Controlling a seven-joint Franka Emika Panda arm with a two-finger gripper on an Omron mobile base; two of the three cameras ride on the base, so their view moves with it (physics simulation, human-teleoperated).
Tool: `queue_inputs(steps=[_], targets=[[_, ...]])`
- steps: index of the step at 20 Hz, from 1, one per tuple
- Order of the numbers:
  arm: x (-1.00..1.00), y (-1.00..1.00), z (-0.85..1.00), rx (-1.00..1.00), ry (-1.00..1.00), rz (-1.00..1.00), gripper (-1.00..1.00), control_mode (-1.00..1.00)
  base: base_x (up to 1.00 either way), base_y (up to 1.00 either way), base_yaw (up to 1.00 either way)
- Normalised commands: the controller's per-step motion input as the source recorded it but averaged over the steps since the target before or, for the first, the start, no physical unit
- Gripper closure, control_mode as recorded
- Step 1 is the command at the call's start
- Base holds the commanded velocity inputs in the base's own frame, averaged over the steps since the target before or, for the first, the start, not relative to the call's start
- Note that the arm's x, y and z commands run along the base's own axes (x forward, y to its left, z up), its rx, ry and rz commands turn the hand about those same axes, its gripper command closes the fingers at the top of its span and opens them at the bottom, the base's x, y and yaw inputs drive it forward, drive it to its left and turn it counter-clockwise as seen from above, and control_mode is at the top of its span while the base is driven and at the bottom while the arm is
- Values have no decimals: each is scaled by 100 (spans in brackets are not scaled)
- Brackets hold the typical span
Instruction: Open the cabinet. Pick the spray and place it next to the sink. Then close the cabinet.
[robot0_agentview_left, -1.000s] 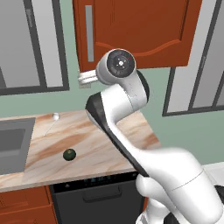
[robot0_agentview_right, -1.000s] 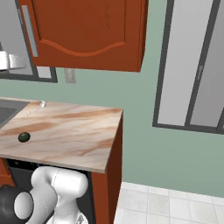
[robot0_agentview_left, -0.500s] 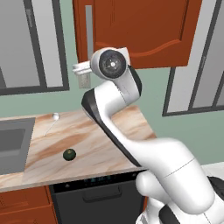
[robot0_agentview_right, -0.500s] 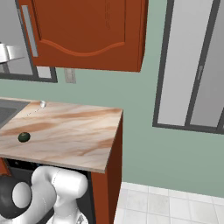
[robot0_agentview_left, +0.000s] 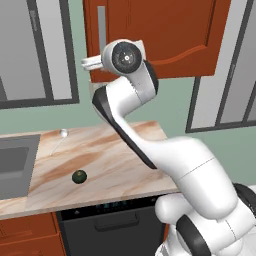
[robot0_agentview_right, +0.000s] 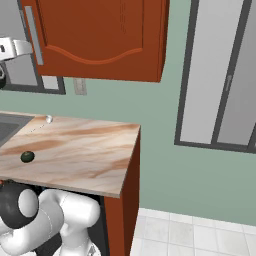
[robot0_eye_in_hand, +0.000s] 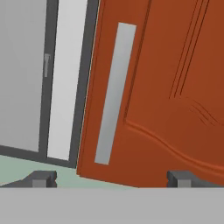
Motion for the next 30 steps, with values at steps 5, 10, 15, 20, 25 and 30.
queue_inputs(steps=[5,10,15,20,25,30], targets=[[40,1,22,5,0,0,-100,-100,0,0,0],[45,3,7,0,0,0,-100,-100,0,0,0],[47,2,0,0,0,0,-100,-100,0,0,0],[47,3,0,0,0,0,-100,-100,0,0,0],[45,8,0,1,0,0,-100,-100,0,0,0],[47,9,0,2,0,0,-100,-100,0,0,0]])
